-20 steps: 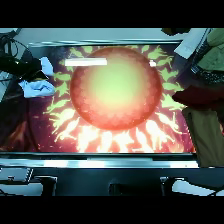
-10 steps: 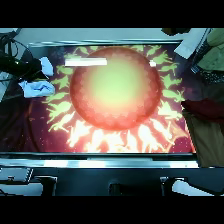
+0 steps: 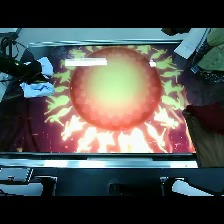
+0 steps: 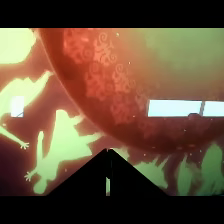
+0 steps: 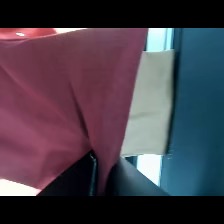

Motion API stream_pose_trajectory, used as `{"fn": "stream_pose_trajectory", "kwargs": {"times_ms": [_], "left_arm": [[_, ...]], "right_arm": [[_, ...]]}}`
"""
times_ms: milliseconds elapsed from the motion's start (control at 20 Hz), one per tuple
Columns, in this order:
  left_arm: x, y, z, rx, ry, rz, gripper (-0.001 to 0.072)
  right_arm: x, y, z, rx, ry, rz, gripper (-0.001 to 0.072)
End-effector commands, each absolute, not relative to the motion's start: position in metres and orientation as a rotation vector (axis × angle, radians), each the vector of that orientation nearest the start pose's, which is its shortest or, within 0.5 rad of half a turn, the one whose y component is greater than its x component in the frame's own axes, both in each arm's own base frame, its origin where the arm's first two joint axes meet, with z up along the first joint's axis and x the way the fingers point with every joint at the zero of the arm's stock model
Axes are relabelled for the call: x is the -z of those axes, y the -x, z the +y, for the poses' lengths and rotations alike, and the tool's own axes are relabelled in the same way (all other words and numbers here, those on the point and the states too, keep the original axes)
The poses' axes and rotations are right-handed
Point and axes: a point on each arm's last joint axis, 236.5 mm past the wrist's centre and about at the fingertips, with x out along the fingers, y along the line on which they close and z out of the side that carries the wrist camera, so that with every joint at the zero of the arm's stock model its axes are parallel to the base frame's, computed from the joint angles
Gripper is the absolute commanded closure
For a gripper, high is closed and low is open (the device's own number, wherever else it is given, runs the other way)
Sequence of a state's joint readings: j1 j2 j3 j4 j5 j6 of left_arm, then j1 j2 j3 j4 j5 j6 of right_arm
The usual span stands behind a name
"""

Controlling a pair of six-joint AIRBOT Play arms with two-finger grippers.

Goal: Fold the clothes and pants, and hang the long-sleeved shirts on hangers.

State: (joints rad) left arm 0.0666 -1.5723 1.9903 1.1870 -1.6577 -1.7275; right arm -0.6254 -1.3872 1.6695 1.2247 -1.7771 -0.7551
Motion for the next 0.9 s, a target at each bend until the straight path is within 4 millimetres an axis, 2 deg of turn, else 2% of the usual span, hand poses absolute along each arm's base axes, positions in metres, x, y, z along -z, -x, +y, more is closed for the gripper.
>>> {"fn": "stream_pose_trajectory", "kwargs": {"times_ms": [0, 150, 250, 350, 550, 850], "left_arm": [[-0.159, -0.442, -0.059, 0.199, 0.384, 1.242, 0.0689], [-0.159, -0.442, -0.059, 0.199, 0.383, 1.242, 0.0689], [-0.159, -0.442, -0.059, 0.199, 0.383, 1.242, 0.0689], [-0.159, -0.442, -0.059, 0.199, 0.383, 1.242, 0.0689], [-0.159, -0.442, -0.059, 0.199, 0.383, 1.242, 0.0689], [-0.159, -0.442, -0.059, 0.199, 0.383, 1.241, 0.0689]], "right_arm": [[-0.094, -0.217, -0.265, 1.398, -0.759, 1.272, 0.0677], [-0.061, -0.192, -0.256, 1.418, -0.697, 1.399, 0.0677], [-0.050, -0.175, -0.259, 1.453, -0.632, 1.430, 0.0677], [-0.040, -0.167, -0.263, 1.468, -0.586, 1.442, 0.0677], [-0.023, -0.163, -0.263, 1.470, -0.565, 1.452, 0.0677], [-0.009, -0.158, -0.262, 1.465, -0.548, 1.469, 0.0670]]}}
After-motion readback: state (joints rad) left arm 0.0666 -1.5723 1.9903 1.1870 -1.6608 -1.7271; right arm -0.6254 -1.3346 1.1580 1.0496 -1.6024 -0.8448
